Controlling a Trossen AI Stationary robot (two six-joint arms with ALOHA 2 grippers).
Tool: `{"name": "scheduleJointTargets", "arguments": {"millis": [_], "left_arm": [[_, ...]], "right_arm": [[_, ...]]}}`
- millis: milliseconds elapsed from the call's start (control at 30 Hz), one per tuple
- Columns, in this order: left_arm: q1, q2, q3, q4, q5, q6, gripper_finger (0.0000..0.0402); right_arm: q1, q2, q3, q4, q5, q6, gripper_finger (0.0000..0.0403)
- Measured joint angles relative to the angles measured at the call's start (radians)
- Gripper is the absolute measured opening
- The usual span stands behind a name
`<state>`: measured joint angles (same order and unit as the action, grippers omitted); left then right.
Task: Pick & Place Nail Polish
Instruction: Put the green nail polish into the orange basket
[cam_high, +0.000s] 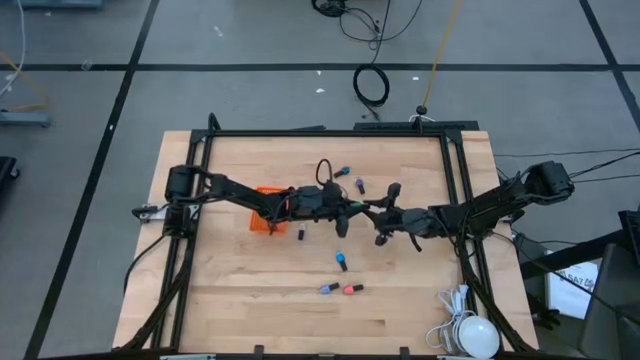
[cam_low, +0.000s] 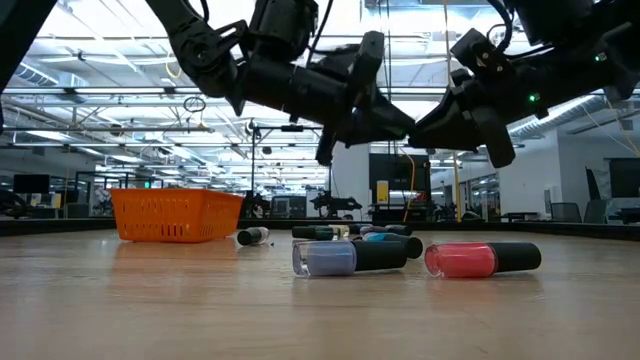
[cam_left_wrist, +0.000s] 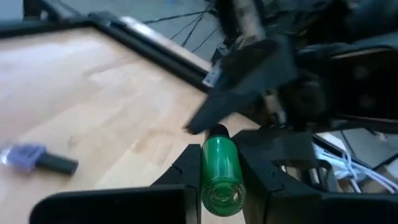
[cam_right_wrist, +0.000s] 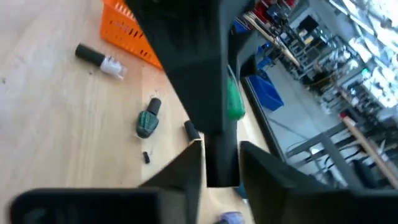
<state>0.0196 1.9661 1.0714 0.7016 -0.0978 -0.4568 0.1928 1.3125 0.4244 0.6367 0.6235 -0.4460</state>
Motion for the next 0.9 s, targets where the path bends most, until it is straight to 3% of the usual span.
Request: {"name": "scheduleJointTargets", "arguments": {"millis": [233,433,567,700,900], "left_arm": [[-0.015,-0.097,0.0,-0.168,-0.065,0.137,0.0052],[-0.062,-0.21,-0.001,-0.401,-0.268,0.245,0.0052],[-0.1,-0.272,-0.002,-0.479,-0.319,0.356,0.0052],[-0.127,-0.327,-0.069,-0.432,-0.275,0.456,0.0052],[-0.113,-0.451,-0.268,-0.275,-0.235,0.425,0.0052]], "right_arm": [[-0.001,0.0,0.0,0.0,0.01,0.094,0.0203],[-0.001,0.0,0.0,-0.035,0.124,0.095,0.0213],[-0.002,0.0,0.0,-0.069,0.166,0.111,0.0204],[-0.004,0.0,0.0,-0.074,0.165,0.124,0.0198],[-0.004,0.0,0.0,-0.08,0.165,0.144,0.0196]]}}
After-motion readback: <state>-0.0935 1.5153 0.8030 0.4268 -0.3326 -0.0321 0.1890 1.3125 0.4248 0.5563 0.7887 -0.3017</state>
